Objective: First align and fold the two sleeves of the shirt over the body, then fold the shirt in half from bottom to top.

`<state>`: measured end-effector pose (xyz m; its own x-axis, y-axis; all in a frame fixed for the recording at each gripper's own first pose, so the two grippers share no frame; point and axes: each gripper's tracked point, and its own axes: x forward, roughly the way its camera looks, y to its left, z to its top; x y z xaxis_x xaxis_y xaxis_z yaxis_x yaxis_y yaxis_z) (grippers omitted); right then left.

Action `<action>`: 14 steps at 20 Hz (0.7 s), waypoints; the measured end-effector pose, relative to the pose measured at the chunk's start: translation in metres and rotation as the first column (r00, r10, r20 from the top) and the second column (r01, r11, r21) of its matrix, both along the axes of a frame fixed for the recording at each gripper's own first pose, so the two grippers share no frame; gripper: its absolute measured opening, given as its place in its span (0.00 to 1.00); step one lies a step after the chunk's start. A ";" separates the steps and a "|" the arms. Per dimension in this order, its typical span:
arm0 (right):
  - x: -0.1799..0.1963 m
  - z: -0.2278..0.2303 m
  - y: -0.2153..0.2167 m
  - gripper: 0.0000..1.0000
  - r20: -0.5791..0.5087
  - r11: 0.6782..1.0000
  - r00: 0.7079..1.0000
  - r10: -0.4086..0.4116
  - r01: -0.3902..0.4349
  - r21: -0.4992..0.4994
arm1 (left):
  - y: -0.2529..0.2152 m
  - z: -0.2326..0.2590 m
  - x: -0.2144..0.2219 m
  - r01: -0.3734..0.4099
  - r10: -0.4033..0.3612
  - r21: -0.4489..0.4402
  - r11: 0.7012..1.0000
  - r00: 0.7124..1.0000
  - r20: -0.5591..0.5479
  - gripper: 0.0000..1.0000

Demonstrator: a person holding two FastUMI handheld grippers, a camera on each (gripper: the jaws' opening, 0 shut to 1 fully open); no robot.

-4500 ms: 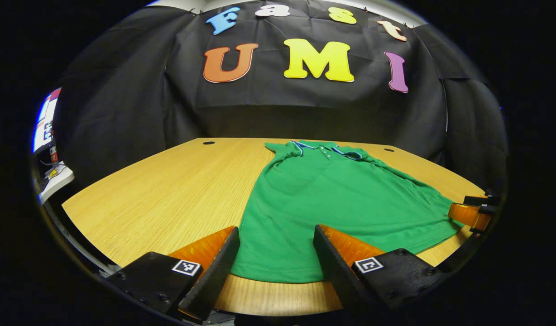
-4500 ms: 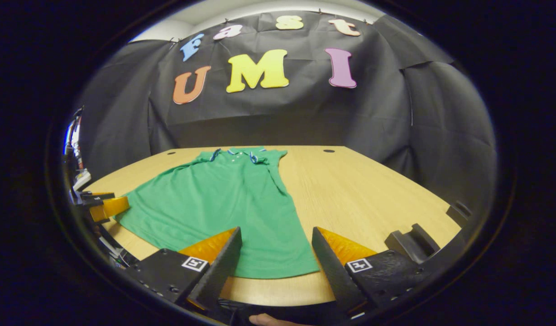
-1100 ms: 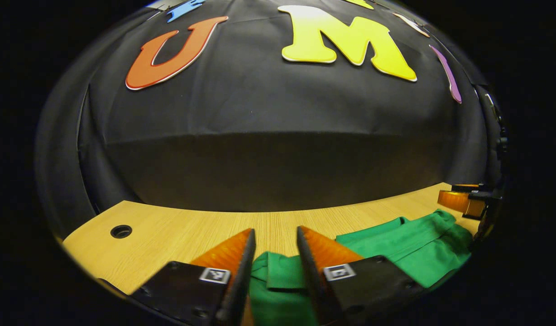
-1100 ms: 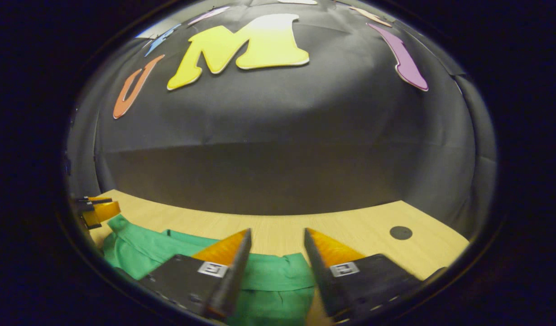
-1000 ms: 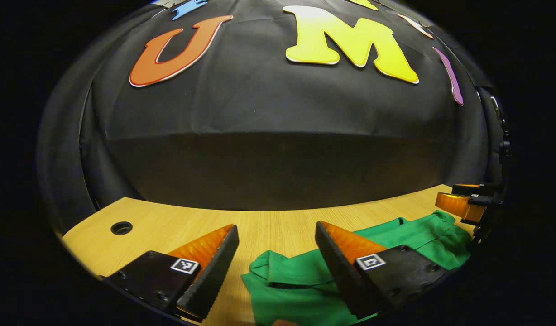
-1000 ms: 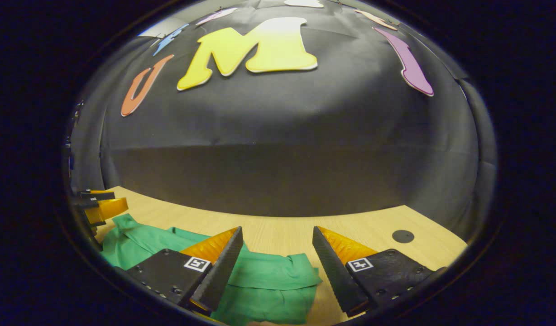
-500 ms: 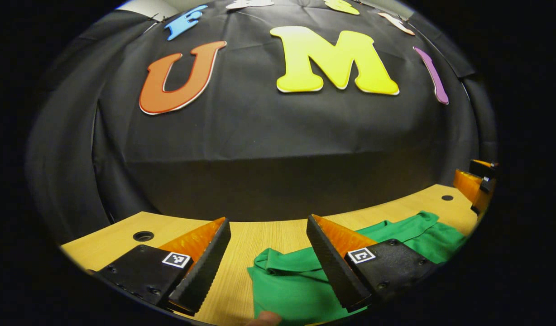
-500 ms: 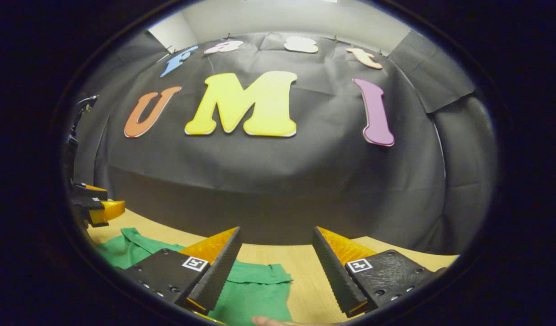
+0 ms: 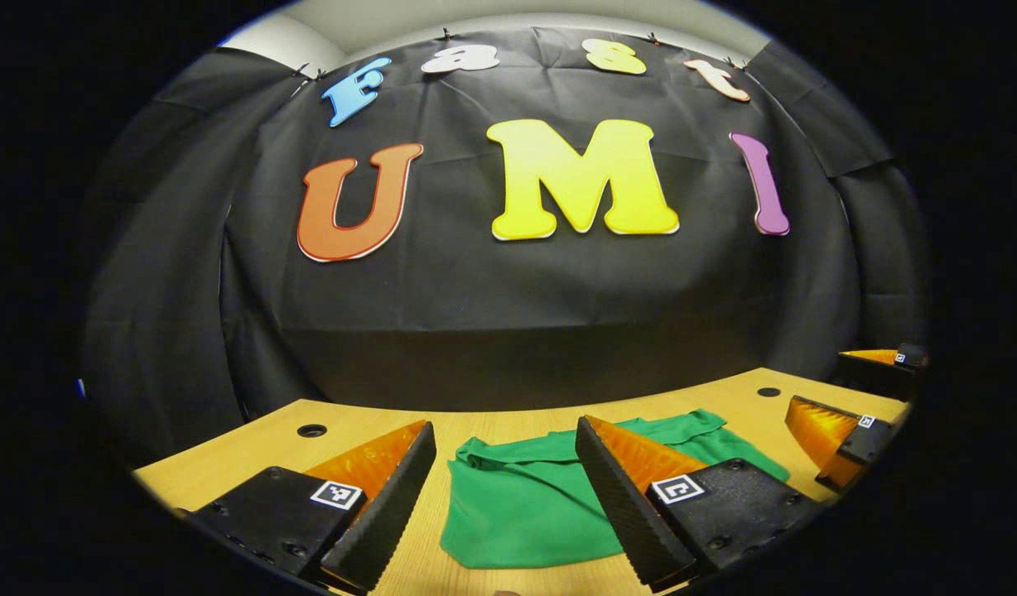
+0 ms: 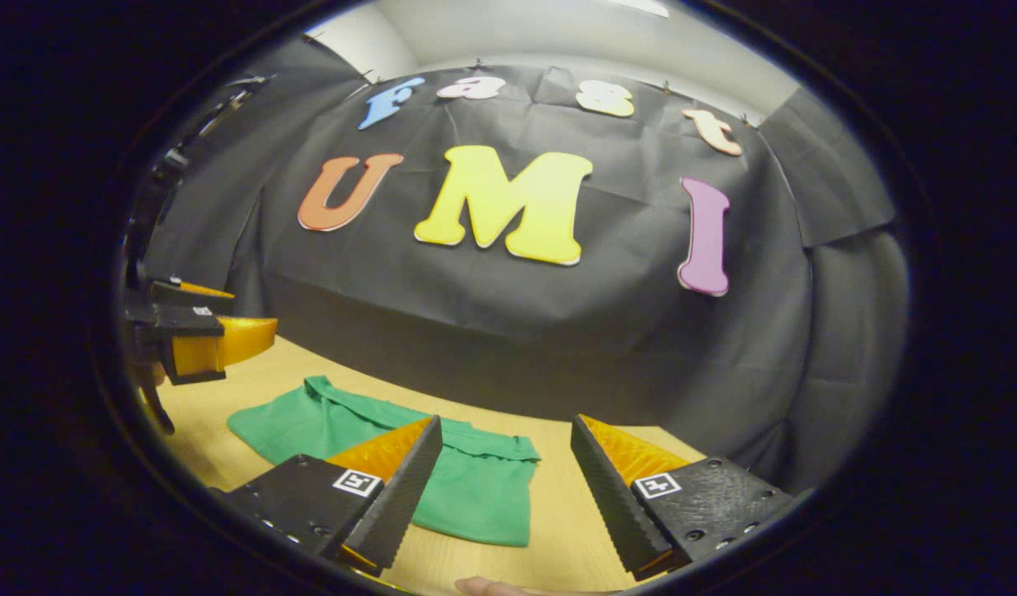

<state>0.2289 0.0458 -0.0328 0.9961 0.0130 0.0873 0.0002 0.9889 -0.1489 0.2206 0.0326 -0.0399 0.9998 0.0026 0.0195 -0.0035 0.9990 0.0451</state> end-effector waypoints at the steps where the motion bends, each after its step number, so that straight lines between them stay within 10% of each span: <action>1: -0.017 0.017 0.000 0.95 0.019 1.000 1.000 -0.002 0.002 0.004 | -0.002 0.012 -0.018 -0.009 0.009 0.012 1.000 1.000 0.010 1.00; 11: -0.193 0.084 -0.042 0.93 0.013 0.997 1.000 0.005 -0.006 0.082 | -0.015 0.077 -0.194 -0.071 0.072 0.032 0.997 0.997 -0.015 1.00; 14: -0.229 0.069 -0.063 0.95 0.002 0.997 1.000 0.006 -0.007 0.081 | -0.047 0.086 -0.231 0.038 -0.039 -0.055 0.998 0.999 -0.006 1.00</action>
<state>-0.0003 -0.0174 0.0364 0.9959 0.0123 0.0897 -0.0062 0.9977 -0.0682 -0.0101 -0.0147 0.0460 0.9993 -0.0349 0.0130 0.0351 0.9993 -0.0100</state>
